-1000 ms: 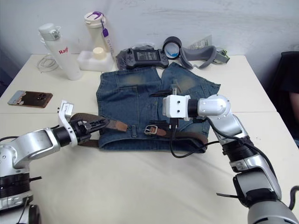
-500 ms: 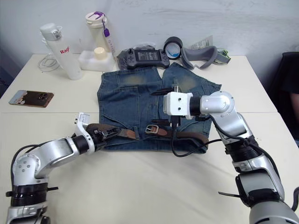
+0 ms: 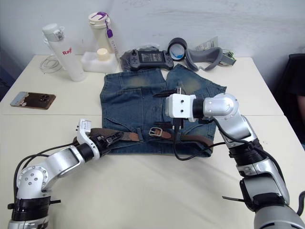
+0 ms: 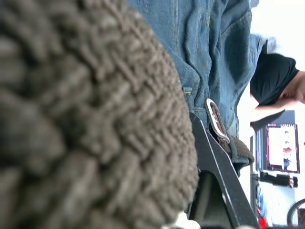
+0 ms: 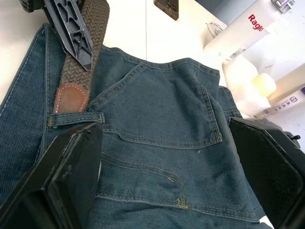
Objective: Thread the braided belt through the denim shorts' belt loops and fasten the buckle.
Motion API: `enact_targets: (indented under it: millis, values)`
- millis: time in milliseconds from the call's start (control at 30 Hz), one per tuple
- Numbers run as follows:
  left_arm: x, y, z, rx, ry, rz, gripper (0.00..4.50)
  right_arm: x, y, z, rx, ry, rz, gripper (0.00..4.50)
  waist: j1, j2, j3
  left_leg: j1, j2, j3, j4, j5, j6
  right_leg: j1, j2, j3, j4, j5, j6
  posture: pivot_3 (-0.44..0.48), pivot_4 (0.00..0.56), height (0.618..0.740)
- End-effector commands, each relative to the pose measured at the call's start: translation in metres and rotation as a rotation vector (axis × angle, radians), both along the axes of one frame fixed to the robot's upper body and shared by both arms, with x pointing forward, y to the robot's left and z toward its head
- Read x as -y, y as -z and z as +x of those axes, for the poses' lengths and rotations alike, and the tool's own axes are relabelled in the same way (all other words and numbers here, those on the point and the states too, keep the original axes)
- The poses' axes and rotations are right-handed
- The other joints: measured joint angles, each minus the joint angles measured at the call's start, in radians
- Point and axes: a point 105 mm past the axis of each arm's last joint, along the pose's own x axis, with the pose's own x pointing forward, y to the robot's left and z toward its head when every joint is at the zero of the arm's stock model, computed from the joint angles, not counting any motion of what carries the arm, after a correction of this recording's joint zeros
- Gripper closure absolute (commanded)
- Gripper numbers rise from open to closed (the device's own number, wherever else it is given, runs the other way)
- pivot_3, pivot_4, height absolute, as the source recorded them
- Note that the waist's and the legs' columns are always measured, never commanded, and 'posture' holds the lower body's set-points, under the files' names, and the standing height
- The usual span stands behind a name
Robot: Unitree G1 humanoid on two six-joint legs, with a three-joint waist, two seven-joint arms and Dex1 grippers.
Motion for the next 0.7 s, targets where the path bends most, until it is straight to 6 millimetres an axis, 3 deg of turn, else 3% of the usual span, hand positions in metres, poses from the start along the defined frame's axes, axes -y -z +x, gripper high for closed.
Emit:
enact_targets:
  millis: [33,233,367,567,700]
  values:
    - [0.008,0.001,0.000,0.059,-0.008,0.011,4.50,0.000,-0.019,-0.007,0.061,-0.016,0.029,0.04,0.001,0.000,0.000,0.000,0.000,0.000,0.000,0.000,0.000,0.000,0.000,0.000,0.000,0.000,0.000,0.000,0.150,0.731]
    - [0.014,0.007,0.005,0.097,-0.066,-0.055,4.50,0.001,-0.020,-0.007,0.059,-0.014,0.020,0.04,0.010,0.000,0.000,0.000,0.000,0.000,0.000,0.000,0.000,0.000,0.000,0.000,0.000,0.000,0.000,0.000,0.150,0.731]
    - [0.006,0.008,0.008,0.123,-0.106,-0.058,4.50,0.001,-0.020,-0.006,0.054,-0.011,0.015,0.04,0.018,0.000,0.000,0.000,0.000,0.000,0.000,0.000,0.000,0.000,0.000,0.000,0.000,0.000,0.000,0.000,0.150,0.731]
    - [0.011,0.002,0.007,0.159,-0.086,-0.130,4.50,0.001,-0.021,-0.005,0.052,-0.005,0.009,0.04,0.018,0.000,0.000,0.000,0.000,0.000,0.000,0.000,0.000,0.000,0.000,0.000,0.000,0.000,0.000,0.000,0.150,0.731]
    - [-0.001,-0.008,0.009,0.205,-0.102,-0.145,4.50,0.001,-0.020,-0.004,0.047,-0.001,0.006,0.04,0.018,0.000,0.000,0.000,0.000,0.000,0.000,0.000,0.000,0.000,0.000,0.000,0.000,0.000,0.000,0.000,0.150,0.731]
